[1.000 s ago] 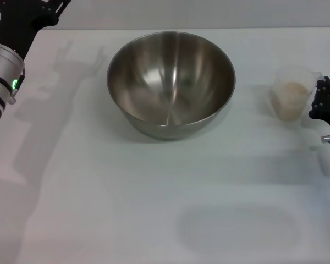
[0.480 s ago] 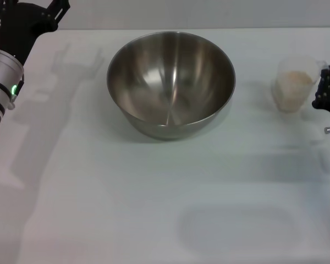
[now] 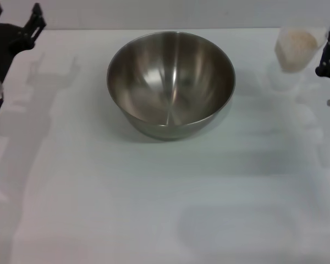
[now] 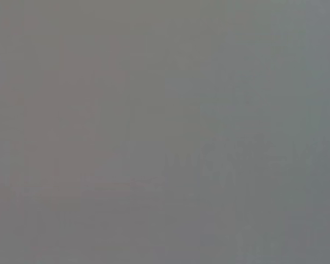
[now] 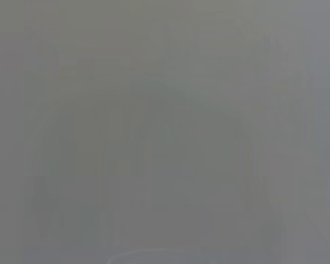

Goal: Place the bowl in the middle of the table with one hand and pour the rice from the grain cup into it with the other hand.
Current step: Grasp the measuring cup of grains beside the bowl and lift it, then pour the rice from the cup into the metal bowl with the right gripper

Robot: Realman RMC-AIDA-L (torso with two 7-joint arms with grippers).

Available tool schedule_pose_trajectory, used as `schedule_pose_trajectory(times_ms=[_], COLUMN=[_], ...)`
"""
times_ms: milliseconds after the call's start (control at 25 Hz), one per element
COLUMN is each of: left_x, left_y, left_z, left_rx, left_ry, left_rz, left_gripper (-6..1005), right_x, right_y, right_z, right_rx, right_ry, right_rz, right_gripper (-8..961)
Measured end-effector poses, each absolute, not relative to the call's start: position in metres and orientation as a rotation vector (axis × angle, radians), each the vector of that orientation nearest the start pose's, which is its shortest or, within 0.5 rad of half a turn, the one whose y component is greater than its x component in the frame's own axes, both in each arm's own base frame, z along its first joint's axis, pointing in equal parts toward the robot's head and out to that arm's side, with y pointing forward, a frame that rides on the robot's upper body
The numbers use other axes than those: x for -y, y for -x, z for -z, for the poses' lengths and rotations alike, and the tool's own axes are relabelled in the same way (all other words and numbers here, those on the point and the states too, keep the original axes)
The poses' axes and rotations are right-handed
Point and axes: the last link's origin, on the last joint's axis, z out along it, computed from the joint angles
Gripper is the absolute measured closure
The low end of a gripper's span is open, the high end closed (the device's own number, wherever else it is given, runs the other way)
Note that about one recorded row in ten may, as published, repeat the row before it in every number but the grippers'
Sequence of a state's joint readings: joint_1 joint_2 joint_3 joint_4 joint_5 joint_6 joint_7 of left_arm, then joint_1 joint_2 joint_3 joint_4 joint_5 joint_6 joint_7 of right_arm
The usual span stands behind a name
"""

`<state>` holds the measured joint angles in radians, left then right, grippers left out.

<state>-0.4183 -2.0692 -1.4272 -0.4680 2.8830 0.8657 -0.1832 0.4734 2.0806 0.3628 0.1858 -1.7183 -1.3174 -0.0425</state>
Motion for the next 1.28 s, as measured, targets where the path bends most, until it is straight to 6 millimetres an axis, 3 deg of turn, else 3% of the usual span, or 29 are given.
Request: schedule_pose_trajectory(times_ms=[200,680,920,1280], left_x=[-0.374,-0.363,-0.363,-0.363], left_y=[0.297,0.313,0.314,0.315], left_z=[-0.011,-0.019,-0.022,-0.022], left_rx=[0.526,0.532,0.534,0.534], left_ry=[1.577,1.531,1.517,1.516], left_rz=[0.739,0.727,0.727,0.726], left_gripper=[143,143,143,143], right_x=[-0.337,-0.371,-0.371,-0.368], right_y=[-0.291,-0.234,-0.221,-0.211], right_z=[0.005,0.010,0.020,0.033], right_rx=[-0.247,0.169,0.327,0.629], right_ry=[1.520,1.572,1.623,1.597], right_rz=[-0.716,-0.614,-0.574,-0.377], right_gripper=[944,945,945,944])
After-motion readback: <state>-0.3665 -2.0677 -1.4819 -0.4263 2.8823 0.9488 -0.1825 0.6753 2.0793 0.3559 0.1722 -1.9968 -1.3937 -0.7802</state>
